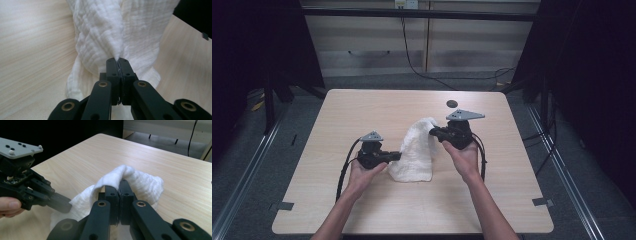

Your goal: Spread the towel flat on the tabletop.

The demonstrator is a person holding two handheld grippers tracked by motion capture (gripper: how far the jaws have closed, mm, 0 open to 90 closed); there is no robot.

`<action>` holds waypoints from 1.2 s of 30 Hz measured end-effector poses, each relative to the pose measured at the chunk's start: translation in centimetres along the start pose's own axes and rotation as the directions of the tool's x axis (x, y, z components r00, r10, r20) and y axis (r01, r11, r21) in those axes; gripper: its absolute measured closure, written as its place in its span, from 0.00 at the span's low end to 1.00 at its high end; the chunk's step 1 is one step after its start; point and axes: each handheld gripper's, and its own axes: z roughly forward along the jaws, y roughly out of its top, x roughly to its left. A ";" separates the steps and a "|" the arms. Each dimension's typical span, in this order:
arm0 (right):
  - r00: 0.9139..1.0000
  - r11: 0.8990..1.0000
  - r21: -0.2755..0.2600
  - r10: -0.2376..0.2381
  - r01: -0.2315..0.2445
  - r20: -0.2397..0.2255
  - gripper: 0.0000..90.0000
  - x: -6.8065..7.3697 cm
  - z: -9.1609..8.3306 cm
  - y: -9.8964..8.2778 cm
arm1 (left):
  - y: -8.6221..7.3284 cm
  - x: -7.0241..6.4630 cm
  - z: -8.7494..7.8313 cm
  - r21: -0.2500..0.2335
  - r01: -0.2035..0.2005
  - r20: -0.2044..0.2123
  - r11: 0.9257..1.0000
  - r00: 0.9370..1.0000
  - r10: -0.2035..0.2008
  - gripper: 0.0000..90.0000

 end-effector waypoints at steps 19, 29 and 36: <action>0.998 0.990 -0.128 -0.050 0.055 0.038 0.96 1.8 -7.8 1.9 | 3.4 -1.6 -5.7 -0.085 -0.074 0.050 0.994 0.996 0.079 0.98; 0.998 0.999 0.034 -0.006 0.004 0.062 0.96 -1.7 1.2 -0.1 | 1.6 3.3 -1.5 0.003 0.046 -0.057 0.999 0.997 -0.046 0.84; 0.998 0.996 0.086 0.028 -0.032 0.055 0.96 -2.5 5.5 -1.4 | 2.3 0.7 -1.4 -0.002 -0.029 -0.061 1.000 0.998 0.028 0.74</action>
